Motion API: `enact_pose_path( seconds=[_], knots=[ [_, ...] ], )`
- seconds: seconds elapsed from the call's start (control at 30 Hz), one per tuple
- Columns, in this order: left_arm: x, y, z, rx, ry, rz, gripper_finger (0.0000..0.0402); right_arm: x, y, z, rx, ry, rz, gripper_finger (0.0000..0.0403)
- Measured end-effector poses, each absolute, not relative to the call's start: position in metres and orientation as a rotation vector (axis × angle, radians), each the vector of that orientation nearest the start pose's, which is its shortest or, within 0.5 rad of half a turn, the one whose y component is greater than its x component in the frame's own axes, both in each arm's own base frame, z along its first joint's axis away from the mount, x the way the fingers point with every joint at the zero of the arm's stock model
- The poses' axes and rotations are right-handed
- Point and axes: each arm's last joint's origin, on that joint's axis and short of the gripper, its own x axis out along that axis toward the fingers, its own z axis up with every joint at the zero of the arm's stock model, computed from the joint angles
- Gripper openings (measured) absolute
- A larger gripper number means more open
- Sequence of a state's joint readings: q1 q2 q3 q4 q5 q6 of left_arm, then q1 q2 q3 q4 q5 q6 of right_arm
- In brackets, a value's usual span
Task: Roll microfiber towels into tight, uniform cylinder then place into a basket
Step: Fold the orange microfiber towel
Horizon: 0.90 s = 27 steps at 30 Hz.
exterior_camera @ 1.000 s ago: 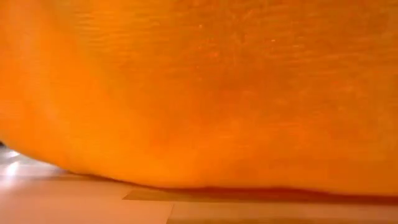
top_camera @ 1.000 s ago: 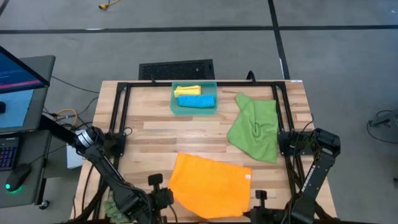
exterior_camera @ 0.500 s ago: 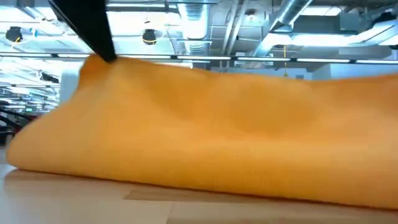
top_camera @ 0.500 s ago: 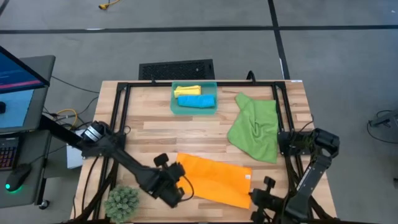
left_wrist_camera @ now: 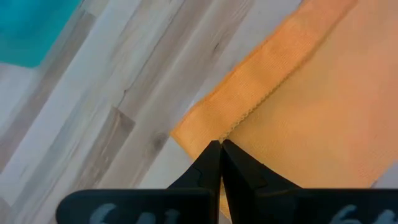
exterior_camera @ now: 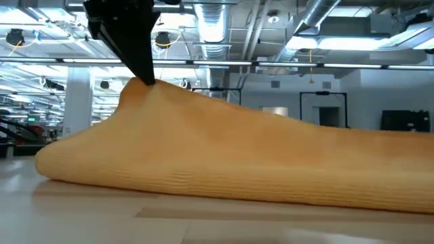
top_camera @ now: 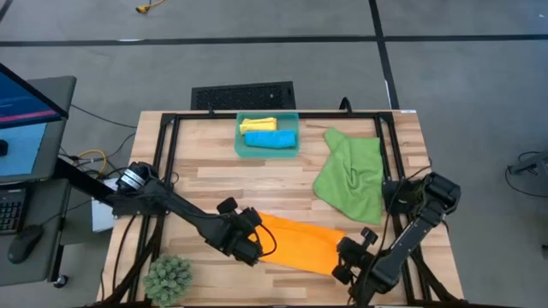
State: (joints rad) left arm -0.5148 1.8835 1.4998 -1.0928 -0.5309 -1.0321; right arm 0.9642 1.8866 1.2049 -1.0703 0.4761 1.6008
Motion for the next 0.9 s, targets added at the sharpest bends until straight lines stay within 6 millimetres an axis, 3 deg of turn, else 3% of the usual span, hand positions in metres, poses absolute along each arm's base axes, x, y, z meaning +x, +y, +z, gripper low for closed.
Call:
enact_pose_path(
  seconds=[0.6,0.9],
  knots=[
    [0.325,-0.157,0.226,-0.131,1.086,0.615,0.0004,0.198,0.232,0.144,0.232,1.106,-0.748,0.0004],
    [0.325,-0.156,0.227,-0.108,1.067,0.626,0.0077,0.198,0.232,0.144,0.244,1.101,-0.757,0.0005]
  ],
)
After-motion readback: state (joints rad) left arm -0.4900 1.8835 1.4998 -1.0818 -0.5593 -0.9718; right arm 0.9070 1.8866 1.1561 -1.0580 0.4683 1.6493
